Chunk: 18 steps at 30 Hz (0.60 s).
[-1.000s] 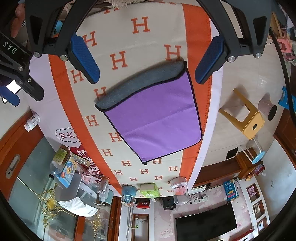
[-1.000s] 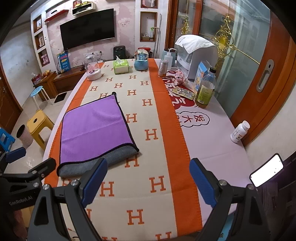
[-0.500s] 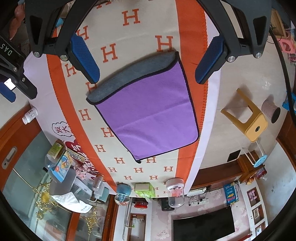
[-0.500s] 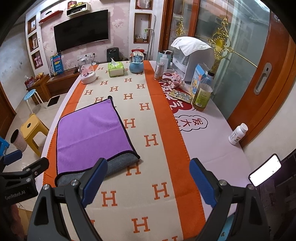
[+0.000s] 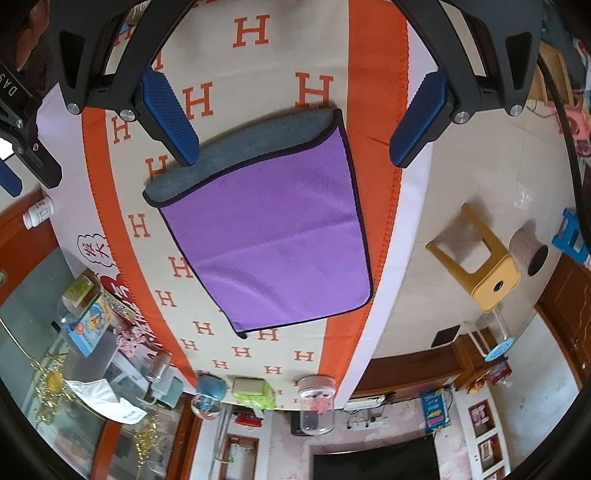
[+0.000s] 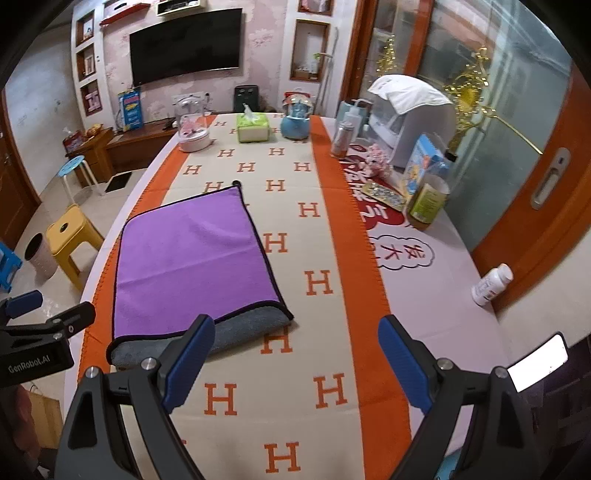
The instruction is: Fold towel
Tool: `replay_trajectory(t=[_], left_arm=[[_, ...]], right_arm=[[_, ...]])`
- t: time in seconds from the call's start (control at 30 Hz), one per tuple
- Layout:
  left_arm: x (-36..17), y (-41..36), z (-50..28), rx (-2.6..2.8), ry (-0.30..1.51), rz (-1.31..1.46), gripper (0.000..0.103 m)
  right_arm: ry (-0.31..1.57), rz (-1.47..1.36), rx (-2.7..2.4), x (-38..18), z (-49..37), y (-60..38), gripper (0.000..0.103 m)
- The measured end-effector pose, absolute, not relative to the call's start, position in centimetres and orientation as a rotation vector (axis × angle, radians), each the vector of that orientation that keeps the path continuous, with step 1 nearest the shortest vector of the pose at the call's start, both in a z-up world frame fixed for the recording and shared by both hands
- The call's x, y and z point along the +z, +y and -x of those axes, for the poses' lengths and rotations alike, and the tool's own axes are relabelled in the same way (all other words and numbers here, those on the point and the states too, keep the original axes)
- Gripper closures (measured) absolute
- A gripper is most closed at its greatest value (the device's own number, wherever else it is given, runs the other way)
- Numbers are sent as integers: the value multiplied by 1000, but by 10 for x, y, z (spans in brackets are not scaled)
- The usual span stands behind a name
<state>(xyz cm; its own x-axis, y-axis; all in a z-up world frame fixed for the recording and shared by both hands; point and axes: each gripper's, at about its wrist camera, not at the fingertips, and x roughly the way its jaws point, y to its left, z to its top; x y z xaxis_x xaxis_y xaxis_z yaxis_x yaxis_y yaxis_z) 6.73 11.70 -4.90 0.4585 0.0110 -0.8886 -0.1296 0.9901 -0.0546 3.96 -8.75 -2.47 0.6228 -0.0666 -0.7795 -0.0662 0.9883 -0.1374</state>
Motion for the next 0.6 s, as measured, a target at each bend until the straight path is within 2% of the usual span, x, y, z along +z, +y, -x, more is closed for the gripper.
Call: replay_trajectory(t=[0.6], left_arm=[[-100,127,-74,239,1176,213,1]], right_arm=[[960,220,160,-65,-97,-99,13]])
